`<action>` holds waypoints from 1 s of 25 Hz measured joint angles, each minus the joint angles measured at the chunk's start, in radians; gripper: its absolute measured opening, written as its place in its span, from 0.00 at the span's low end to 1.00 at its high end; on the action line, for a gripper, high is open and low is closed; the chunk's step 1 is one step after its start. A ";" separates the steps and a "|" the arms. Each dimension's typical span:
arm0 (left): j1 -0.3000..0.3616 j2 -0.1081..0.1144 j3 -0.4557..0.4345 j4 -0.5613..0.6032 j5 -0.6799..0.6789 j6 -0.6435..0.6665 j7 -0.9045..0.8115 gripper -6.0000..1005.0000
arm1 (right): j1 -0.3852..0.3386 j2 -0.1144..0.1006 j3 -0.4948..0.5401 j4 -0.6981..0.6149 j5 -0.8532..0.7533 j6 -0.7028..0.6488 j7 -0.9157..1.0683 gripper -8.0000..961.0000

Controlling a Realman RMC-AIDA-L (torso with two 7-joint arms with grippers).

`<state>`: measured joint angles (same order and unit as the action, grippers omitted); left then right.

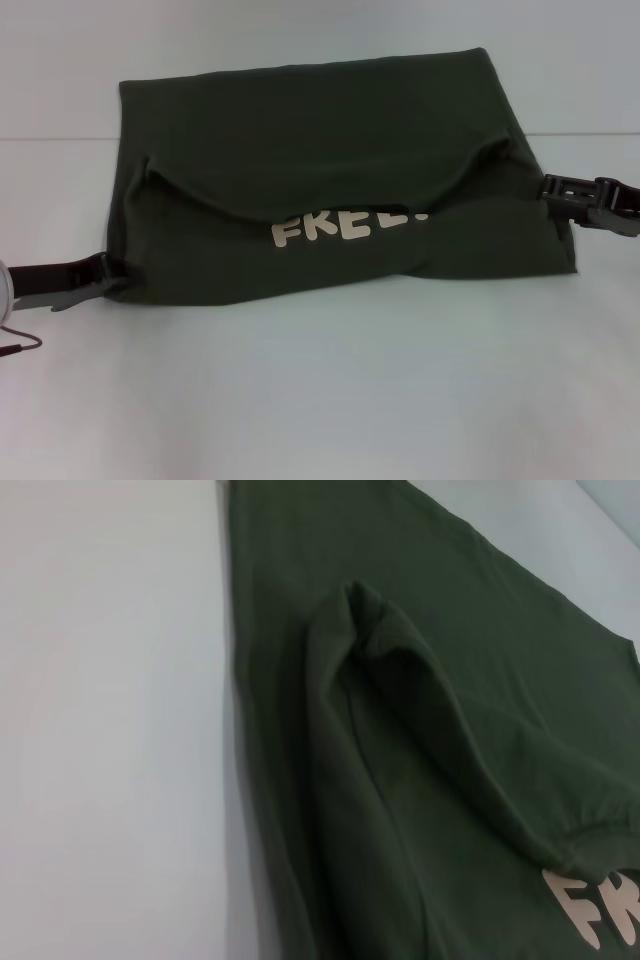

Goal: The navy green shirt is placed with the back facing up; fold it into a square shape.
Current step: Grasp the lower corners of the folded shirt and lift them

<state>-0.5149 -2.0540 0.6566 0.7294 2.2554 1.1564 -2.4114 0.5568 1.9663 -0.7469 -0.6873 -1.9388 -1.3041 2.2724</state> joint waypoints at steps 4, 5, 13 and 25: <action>0.000 0.001 -0.003 0.008 0.000 0.016 0.000 0.17 | 0.001 -0.007 -0.007 0.000 -0.009 -0.005 0.002 0.95; -0.001 0.004 -0.007 0.013 -0.001 0.028 0.000 0.14 | 0.002 -0.010 -0.010 0.000 -0.018 -0.010 0.003 0.95; -0.032 0.059 -0.098 0.033 -0.001 0.166 -0.012 0.00 | 0.079 -0.071 -0.010 -0.011 -0.270 -0.037 0.087 0.95; -0.072 0.060 -0.090 0.023 0.022 0.154 -0.023 0.01 | 0.199 -0.047 -0.013 -0.001 -0.541 0.115 0.221 0.95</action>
<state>-0.5871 -1.9938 0.5661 0.7521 2.2773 1.3099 -2.4344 0.7554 1.9195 -0.7595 -0.6884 -2.4798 -1.1894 2.4931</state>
